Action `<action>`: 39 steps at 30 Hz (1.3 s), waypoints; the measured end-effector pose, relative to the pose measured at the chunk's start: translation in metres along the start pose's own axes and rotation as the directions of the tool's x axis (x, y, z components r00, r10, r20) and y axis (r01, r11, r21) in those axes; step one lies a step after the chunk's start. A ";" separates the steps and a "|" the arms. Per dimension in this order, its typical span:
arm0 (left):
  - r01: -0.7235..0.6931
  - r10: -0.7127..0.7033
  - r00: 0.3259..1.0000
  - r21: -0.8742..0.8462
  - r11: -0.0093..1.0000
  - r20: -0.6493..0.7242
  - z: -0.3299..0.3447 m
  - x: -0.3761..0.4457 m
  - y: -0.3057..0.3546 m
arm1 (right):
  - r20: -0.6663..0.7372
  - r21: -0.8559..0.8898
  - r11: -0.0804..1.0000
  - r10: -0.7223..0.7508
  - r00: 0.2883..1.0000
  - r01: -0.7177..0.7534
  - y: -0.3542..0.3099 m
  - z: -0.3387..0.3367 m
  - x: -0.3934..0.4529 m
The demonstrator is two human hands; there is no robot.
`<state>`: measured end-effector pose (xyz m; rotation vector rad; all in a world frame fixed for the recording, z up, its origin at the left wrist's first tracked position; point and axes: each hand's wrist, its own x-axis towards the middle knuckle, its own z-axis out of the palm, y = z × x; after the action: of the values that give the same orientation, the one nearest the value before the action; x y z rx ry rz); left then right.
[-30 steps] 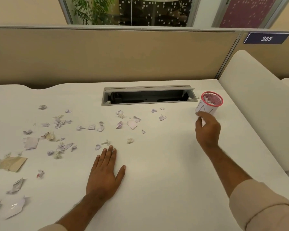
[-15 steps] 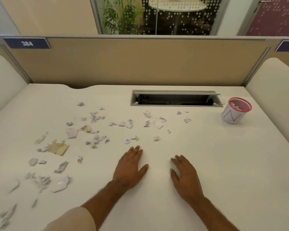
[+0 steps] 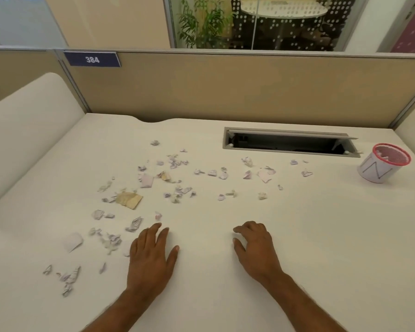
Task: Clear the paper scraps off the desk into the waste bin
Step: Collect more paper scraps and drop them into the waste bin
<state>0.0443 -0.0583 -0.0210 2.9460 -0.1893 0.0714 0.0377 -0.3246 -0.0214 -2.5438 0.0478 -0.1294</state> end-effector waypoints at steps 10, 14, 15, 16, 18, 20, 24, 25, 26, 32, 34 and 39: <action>0.021 -0.020 0.999 -0.015 1.000 0.046 -0.004 -0.004 -0.060 | 0.024 0.050 0.997 -0.056 0.998 0.054 -0.048 0.026 0.015; 0.024 -0.009 0.994 -0.145 0.989 0.106 0.005 -0.001 -0.061 | 0.045 0.079 0.994 -0.083 0.996 0.079 -0.072 0.042 0.018; -0.003 0.021 0.993 -0.151 0.989 0.119 0.006 0.001 -0.062 | 0.055 0.080 0.993 -0.094 0.994 0.089 -0.077 0.046 0.018; -0.042 0.063 0.990 -0.155 0.987 0.129 0.007 0.002 -0.062 | 0.062 0.078 0.992 -0.105 0.993 0.100 -0.081 0.050 0.018; -0.133 0.154 0.980 -0.158 0.978 0.129 0.006 0.003 -0.065 | 0.070 0.078 0.990 -0.124 0.990 0.118 -0.089 0.057 0.018; -0.184 0.198 0.977 -0.156 0.970 0.079 0.004 0.005 -0.069 | 0.076 0.077 0.989 -0.134 0.988 0.129 -0.097 0.063 0.019; -0.052 0.044 0.996 -0.102 0.993 -0.076 -0.004 0.003 -0.088 | 0.093 0.091 0.986 -0.145 0.985 0.137 -0.107 0.070 0.021; 0.002 -0.010 0.995 -0.081 0.997 -0.103 -0.006 0.001 -0.096 | 0.097 0.095 0.986 -0.145 0.985 0.136 -0.109 0.071 0.021; 0.063 -0.069 0.990 -0.052 0.997 -0.121 -0.008 -0.002 -0.105 | 0.099 0.096 0.986 -0.145 0.984 0.136 -0.111 0.072 0.022; 0.451 -0.453 0.891 0.054 0.891 0.019 -0.001 -0.018 -0.147 | 0.111 0.081 0.988 -0.142 0.984 0.134 -0.121 0.079 0.021; 0.465 -0.466 0.883 0.030 0.885 0.055 0.003 -0.015 -0.149 | 0.122 0.074 0.988 -0.143 0.982 0.134 -0.123 0.081 0.019; 0.249 -0.245 0.968 -0.075 0.966 0.054 0.004 0.003 -0.142 | 0.121 0.070 0.991 -0.125 0.985 0.117 -0.125 0.082 0.017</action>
<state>0.0655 0.0791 -0.0507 2.8655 0.1667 -0.0360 0.0642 -0.1766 -0.0178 -2.4860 -0.1573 -0.0182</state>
